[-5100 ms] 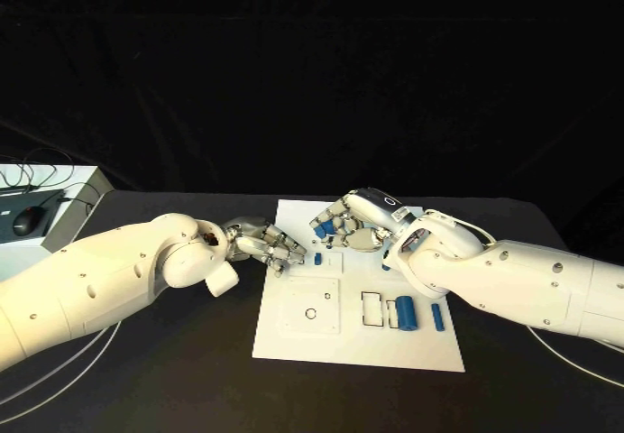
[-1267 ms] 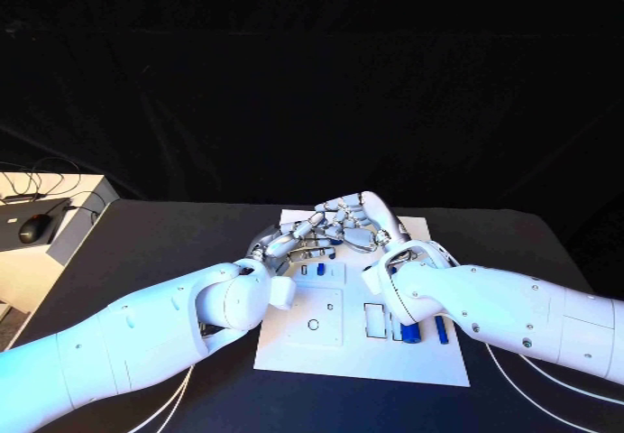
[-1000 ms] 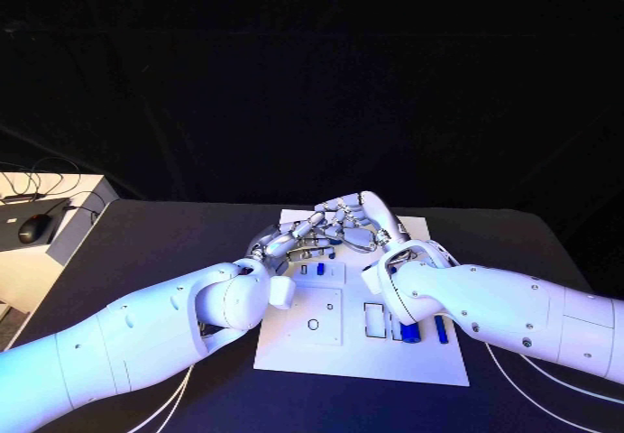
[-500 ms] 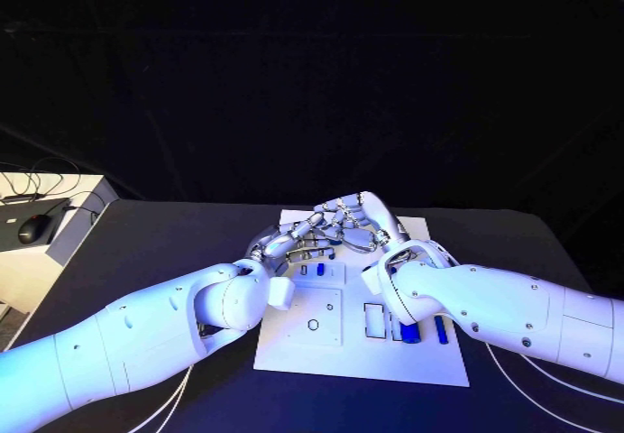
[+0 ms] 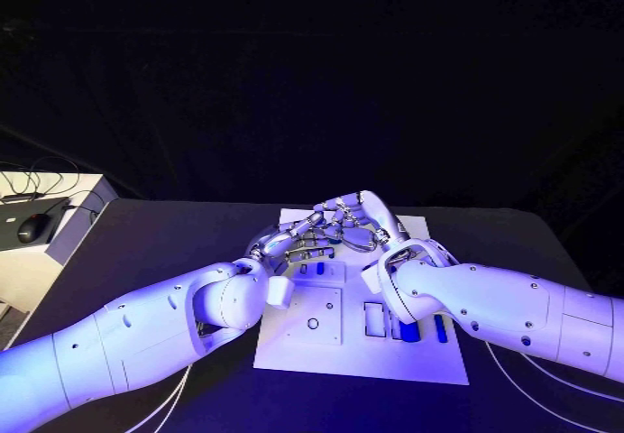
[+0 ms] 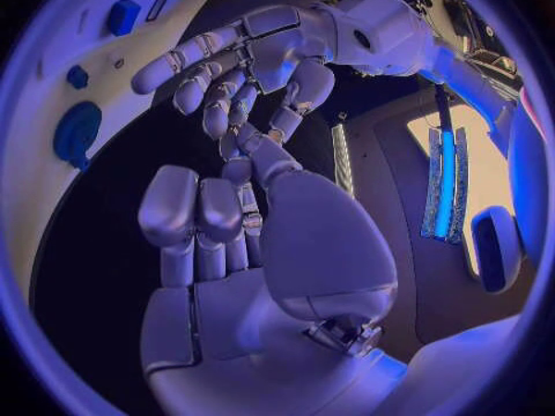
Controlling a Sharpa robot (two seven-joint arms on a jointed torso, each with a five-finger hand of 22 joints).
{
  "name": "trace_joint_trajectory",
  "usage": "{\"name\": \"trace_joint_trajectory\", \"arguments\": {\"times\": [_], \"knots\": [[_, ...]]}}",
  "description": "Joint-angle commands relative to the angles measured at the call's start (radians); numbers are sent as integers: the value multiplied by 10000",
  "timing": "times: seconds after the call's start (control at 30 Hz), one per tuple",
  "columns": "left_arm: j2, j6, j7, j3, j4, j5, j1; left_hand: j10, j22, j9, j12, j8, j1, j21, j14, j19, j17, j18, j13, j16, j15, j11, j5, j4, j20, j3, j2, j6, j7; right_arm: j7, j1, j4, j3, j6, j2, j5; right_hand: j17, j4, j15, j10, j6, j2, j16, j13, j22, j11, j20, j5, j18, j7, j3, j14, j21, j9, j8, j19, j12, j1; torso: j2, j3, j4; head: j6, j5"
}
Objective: Assemble the parts on the task board
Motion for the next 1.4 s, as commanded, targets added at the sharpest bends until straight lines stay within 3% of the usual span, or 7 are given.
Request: {"name": "trace_joint_trajectory", "arguments": {"times": [0.03, 0.2, 1.0, 1.23, 1.4], "knots": [[-10, 347, 148, 28, 35, 21, 10, -32, 2, 9, -47, 16, -44, 9, -11, -19, 7, -128, -6, 13, -9, -10, 46, -52, -63, 271, -135, -41, 9, -57, -18, -44, -6, 22, -41, 95, 6, -38, 57, -22, 97, 97, 34, -15, 1190, -20, 72, 37, -60, 182, 21, 12, 34, 8, 65, 15, 50, -30, -5, -1, 0, -2, 7], [-15, 404, 147, 28, 34, 21, 10, -4, -4, 50, -103, 11, -272, 0, -26, -37, 0, -128, -4, -8, 6, -1, 27, -249, -52, 1010, -361, -45, 8, -60, -19, -46, -6, 39, -47, 147, 5, -42, 58, -29, 93, 107, 32, -19, 1191, -21, 73, 47, -60, 181, 30, 10, 40, 8, 65, 14, 47, -22, -2, 0, -5, -11, 14], [-44, 645, -36, 28, 17, -72, 9, -94, 10, 108, -108, 18, -732, 23, -24, -24, 6, -127, -1, -24, 7, 26, 47, -489, -67, 1853, -812, -76, 41, -16, -21, -64, -6, 118, -61, 265, 5, -42, 58, -29, 93, 107, 32, -19, 1191, -21, 73, 47, -60, 181, 30, 10, 40, 8, 65, 14, 47, -22, -1, 0, -5, -21, 6], [-49, 683, -25, 28, 13, -80, 9, -49, 19, 170, -128, 21, -799, 34, 6, -17, 9, -125, -8, -30, -12, -8, 47, -692, -70, 2452, -855, -28, 42, -7, -21, -67, -6, 158, -64, 261, -7, -55, 61, -38, 81, 115, 18, -30, 1188, -17, 78, 58, -57, 187, 43, -2, 32, 8, 65, 3, 56, -30, 1, 1, -4, -20, 12], [-45, 693, 43, 27, 13, -61, 9, 29, 25, 282, -144, 40, -641, 39, 45, -17, 12, -128, -14, -26, -46, -88, 47, -920, -88, 2864, -606, 57, 25, -10, -21, -77, -6, 205, -62, 261, -7, -55, 61, -38, 81, 115, 18, -30, 1188, -17, 78, 58, -57, 187, 43, -2, 32, 8, 65, 3, 56, -30, -2, 0, -7, -29, 20]]}}
